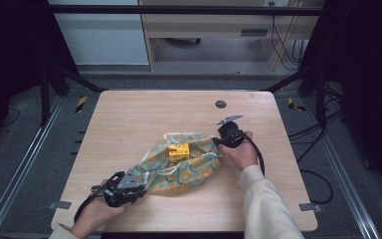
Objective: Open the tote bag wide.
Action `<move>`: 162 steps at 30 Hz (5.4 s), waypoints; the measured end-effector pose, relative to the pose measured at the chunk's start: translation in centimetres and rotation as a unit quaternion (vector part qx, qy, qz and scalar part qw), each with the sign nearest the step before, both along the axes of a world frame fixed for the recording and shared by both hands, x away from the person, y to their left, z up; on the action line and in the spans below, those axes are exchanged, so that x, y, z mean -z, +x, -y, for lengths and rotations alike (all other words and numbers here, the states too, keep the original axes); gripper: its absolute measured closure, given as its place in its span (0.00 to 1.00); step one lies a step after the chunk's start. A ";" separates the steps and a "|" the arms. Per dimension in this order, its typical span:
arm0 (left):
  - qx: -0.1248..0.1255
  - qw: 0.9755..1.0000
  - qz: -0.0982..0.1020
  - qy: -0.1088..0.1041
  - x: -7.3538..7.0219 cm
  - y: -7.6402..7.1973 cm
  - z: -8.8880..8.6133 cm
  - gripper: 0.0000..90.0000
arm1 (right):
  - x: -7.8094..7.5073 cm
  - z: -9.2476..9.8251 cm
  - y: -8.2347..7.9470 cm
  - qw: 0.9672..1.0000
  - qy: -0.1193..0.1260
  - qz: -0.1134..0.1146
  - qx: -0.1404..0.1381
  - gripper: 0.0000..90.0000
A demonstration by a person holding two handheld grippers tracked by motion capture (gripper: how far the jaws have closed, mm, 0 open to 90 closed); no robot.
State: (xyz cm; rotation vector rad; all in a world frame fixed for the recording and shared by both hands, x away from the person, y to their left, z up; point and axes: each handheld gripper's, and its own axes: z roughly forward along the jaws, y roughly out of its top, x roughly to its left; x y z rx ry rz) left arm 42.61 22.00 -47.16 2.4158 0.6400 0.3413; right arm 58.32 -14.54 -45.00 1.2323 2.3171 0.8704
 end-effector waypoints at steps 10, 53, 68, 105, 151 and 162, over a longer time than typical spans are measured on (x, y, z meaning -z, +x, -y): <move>-0.036 0.997 0.053 -0.030 -2.0 -0.8 -0.4 0.46 | -4.4 1.5 -3.7 0.996 0.030 0.081 0.000 0.36; -0.075 0.997 0.037 0.001 -4.7 11.0 1.9 0.37 | -3.6 -6.3 -13.0 0.987 0.059 0.060 -0.138 0.25; -0.087 0.996 0.030 0.002 -2.3 12.0 2.2 0.96 | -1.2 -5.6 -13.5 0.984 0.037 0.023 -0.171 0.97; -0.122 0.991 0.037 0.026 -0.2 12.5 1.1 1.00 | 2.9 -2.3 -14.4 0.985 0.009 -0.037 -0.168 1.00; -0.151 0.979 0.120 -0.059 -6.0 10.0 -0.4 0.39 | -2.6 -1.7 -16.5 0.983 0.065 0.088 -0.150 0.38; -0.184 0.973 0.121 -0.074 -8.3 8.1 -4.6 0.19 | -5.8 2.2 -14.1 0.990 0.056 0.129 -0.031 0.17</move>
